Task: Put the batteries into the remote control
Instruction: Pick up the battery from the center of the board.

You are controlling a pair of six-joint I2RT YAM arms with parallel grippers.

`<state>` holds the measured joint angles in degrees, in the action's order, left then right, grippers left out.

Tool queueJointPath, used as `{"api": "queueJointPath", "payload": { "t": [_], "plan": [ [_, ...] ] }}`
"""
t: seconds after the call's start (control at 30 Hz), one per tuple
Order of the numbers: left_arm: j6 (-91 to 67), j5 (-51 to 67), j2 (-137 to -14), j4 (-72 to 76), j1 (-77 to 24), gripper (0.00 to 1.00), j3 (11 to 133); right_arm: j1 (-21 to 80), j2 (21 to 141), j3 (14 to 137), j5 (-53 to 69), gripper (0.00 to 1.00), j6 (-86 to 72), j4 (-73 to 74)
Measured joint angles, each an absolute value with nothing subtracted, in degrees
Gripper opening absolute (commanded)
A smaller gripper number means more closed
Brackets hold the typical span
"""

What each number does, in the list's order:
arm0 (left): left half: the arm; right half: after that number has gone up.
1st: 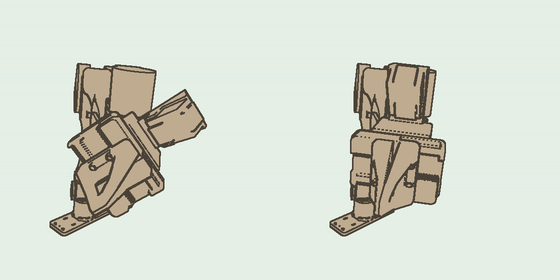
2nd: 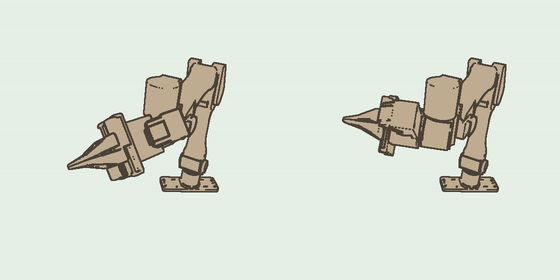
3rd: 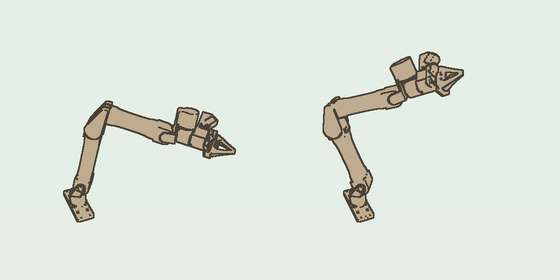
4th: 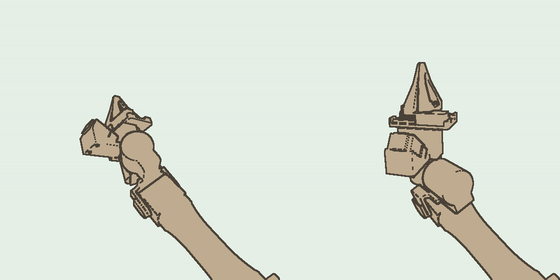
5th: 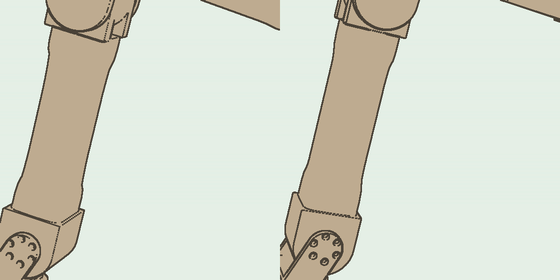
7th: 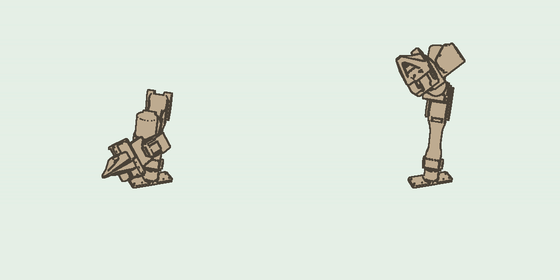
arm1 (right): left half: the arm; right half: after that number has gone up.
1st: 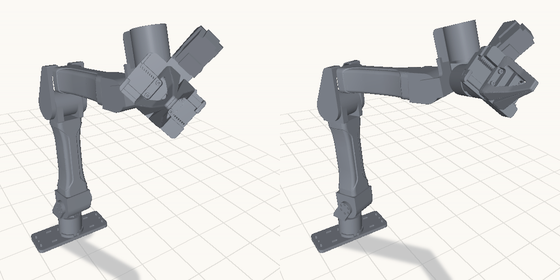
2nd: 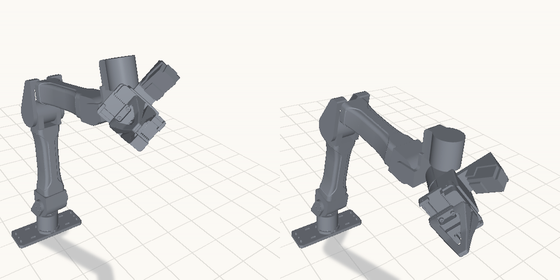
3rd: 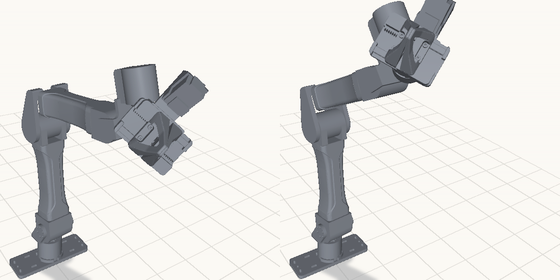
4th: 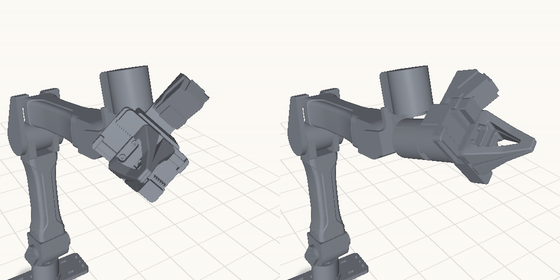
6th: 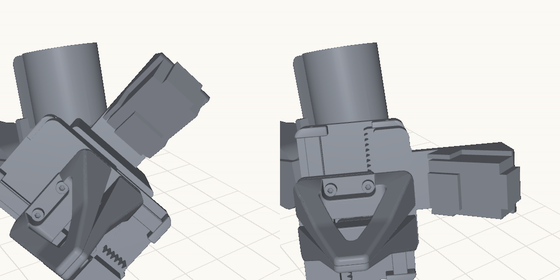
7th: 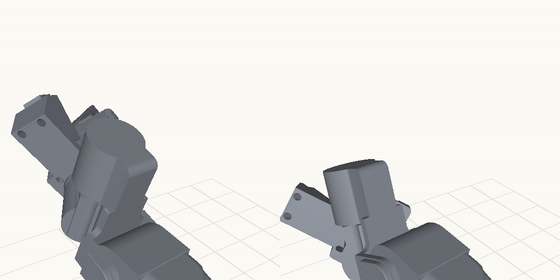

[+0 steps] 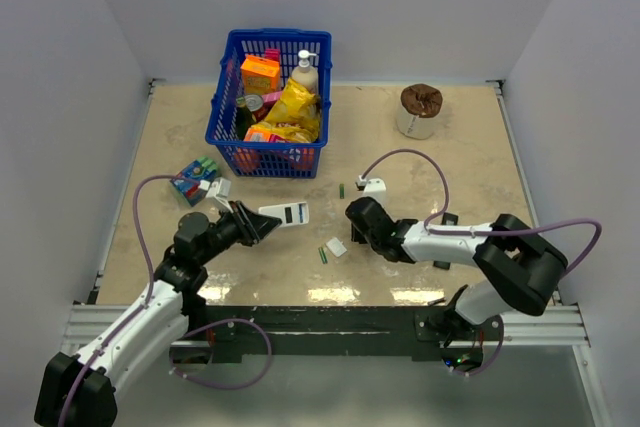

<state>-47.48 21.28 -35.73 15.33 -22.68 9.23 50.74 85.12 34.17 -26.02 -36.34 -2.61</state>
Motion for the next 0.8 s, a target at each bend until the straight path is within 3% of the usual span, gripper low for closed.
{"api": "queueJointPath", "payload": {
  "t": [0.8],
  "plan": [
    [-46.9, 21.3, -36.4, 15.3, -22.7, 0.00, 9.3, 55.0, 85.1, 33.4, -31.4, 0.20, -43.6, -1.7]
  ]
}}
